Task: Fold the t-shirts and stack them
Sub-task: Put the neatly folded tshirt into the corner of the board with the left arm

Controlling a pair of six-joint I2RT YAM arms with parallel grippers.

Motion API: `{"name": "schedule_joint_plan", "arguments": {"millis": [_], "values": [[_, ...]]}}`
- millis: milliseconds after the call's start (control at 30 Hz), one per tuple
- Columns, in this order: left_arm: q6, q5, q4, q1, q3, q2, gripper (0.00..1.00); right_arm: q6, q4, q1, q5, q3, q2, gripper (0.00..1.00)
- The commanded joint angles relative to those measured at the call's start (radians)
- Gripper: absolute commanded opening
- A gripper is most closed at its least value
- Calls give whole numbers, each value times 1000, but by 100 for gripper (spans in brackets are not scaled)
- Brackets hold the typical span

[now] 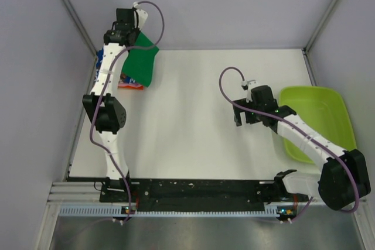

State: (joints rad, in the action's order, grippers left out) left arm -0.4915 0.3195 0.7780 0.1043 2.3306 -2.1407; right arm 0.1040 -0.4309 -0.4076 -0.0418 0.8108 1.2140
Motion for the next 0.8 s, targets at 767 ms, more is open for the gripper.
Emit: {"name": "schedule_joint_plan", "arguments": {"millis": [767], "values": [[76,-68,-175,-248,47,-131,11,-15,23,-2,-3,-10,9,99]]}}
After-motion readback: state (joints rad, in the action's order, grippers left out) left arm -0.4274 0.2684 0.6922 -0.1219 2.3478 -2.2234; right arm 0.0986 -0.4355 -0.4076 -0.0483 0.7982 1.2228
